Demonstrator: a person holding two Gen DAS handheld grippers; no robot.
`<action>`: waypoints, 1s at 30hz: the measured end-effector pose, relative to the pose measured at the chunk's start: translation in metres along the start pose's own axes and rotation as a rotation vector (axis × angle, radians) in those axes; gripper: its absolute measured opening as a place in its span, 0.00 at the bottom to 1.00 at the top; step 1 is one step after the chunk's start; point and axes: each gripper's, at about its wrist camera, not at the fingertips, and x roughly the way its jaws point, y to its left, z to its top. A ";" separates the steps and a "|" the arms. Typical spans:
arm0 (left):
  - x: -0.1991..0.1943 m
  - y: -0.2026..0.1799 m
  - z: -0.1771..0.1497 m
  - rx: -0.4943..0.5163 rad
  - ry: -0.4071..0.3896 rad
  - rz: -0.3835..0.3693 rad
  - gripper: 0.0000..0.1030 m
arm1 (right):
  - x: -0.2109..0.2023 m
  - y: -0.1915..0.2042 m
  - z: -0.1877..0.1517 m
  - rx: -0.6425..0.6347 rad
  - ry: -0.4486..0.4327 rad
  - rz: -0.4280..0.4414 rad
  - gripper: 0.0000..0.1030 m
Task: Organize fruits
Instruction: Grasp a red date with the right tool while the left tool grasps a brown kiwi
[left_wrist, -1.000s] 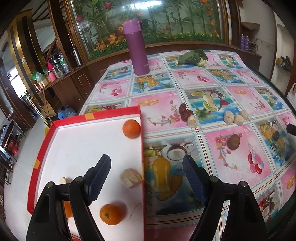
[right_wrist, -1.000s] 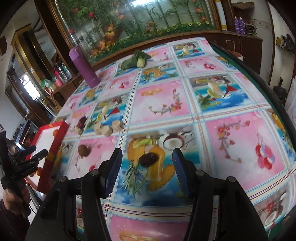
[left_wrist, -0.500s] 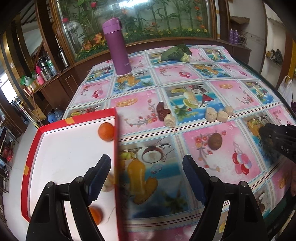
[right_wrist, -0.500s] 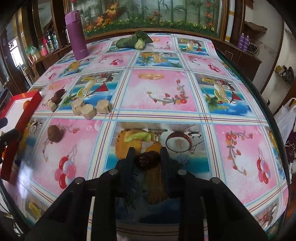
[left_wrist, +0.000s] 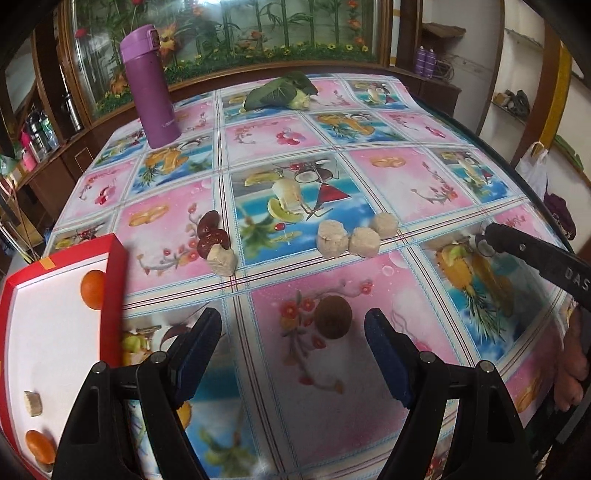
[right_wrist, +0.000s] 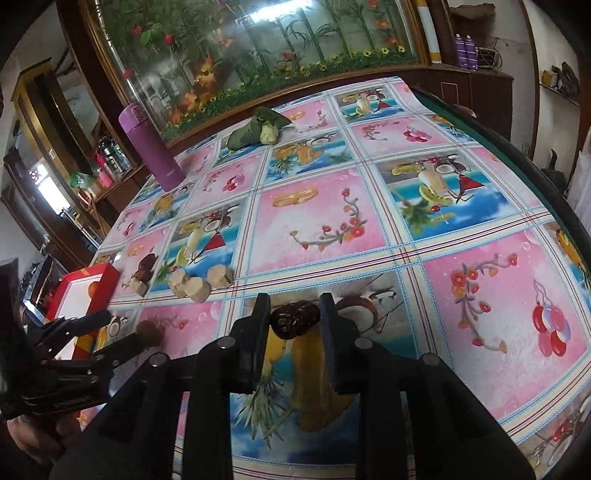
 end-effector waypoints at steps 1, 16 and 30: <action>0.002 0.000 0.000 -0.007 0.000 -0.013 0.76 | 0.000 0.001 -0.001 -0.003 0.002 0.005 0.28; 0.017 -0.003 0.002 -0.007 0.026 -0.096 0.24 | 0.003 0.005 -0.003 -0.027 0.013 -0.001 0.28; -0.028 0.033 -0.011 -0.074 -0.074 -0.086 0.22 | 0.002 0.017 -0.002 -0.070 -0.038 -0.034 0.28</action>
